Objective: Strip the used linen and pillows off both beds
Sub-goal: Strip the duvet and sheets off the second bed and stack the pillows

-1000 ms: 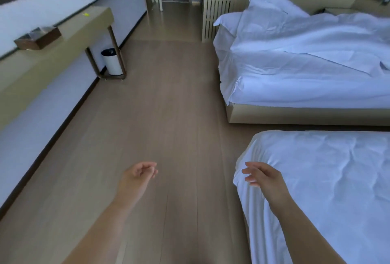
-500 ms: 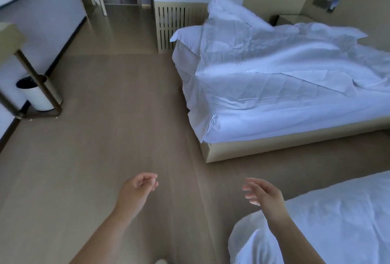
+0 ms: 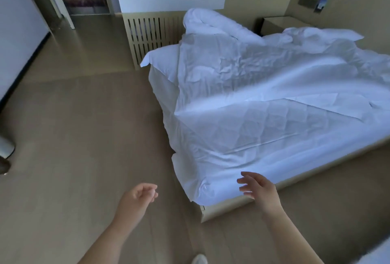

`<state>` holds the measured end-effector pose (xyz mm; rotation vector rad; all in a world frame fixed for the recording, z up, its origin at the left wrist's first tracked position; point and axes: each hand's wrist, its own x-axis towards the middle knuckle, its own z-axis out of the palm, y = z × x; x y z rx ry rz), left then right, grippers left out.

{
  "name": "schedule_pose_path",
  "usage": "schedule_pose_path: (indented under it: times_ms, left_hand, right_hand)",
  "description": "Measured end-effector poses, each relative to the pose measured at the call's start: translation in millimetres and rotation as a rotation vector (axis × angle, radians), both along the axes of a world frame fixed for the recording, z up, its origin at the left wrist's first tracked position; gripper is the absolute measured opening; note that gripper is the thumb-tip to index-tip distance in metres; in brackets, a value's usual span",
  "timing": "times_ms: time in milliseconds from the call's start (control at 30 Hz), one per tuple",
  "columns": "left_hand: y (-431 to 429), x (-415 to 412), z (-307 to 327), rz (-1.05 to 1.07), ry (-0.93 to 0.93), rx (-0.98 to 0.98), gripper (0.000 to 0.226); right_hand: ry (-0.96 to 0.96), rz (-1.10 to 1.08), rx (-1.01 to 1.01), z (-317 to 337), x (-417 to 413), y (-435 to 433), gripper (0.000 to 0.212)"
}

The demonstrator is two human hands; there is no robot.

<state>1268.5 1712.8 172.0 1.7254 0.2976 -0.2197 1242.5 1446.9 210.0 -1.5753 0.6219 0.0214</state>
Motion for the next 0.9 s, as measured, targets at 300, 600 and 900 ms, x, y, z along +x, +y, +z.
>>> schedule_pose_path:
  times_ms: [300, 600, 900]
  left_hand:
    - [-55, 171, -6, -0.096, 0.042, 0.081, 0.027]
    - [-159, 330, -2, -0.363, 0.029, 0.097, 0.024]
    - [-331, 345, -32, -0.601, 0.023, 0.281, 0.024]
  right_hand:
    - [-0.005, -0.004, -0.036, 2, 175, -48, 0.021]
    - [0.089, -0.217, -0.111, -11, 241, -135, 0.022]
    - [0.097, -0.303, -0.111, -31, 264, -302, 0.020]
